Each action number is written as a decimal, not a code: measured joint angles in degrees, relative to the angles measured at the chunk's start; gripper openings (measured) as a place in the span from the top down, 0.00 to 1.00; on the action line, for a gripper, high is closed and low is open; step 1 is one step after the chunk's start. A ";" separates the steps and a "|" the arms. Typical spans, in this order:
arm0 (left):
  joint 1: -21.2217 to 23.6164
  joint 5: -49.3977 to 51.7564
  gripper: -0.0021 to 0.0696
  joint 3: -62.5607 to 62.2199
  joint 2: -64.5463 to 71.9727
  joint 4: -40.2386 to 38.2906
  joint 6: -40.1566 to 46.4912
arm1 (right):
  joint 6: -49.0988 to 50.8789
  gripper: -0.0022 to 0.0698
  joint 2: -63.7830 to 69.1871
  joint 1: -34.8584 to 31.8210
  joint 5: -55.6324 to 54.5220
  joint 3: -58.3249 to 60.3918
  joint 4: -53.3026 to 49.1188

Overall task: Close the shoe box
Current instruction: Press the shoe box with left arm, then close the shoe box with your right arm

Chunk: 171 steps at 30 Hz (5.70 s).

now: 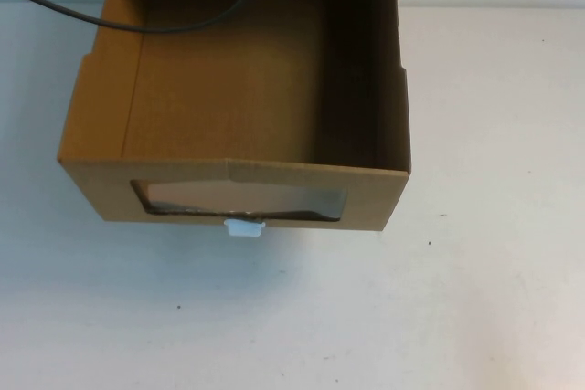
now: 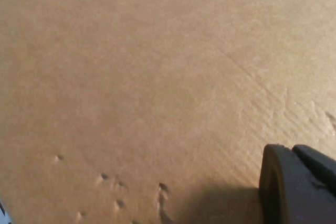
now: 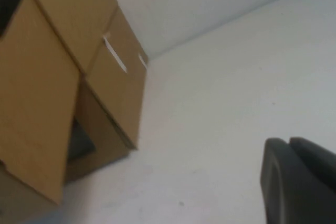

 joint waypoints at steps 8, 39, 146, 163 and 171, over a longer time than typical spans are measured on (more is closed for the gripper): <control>0.00 -0.13 0.98 -0.20 0.12 -0.11 0.00 | 0.00 0.99 0.00 0.00 -3.03 -0.13 15.66; 0.00 -0.13 0.98 -0.23 0.22 -0.19 -0.22 | -13.36 0.99 51.99 21.43 39.13 -49.10 1.30; 0.00 0.19 0.98 -0.23 0.22 -0.63 -0.78 | -17.11 0.99 107.36 25.60 40.07 -107.63 7.70; 0.00 0.30 0.98 -0.23 0.22 -0.85 -0.78 | -20.00 0.99 112.35 25.60 28.78 -110.96 9.64; 0.00 0.30 0.98 -0.23 0.22 -1.10 -0.78 | -21.45 0.99 113.39 25.60 25.22 -111.30 9.64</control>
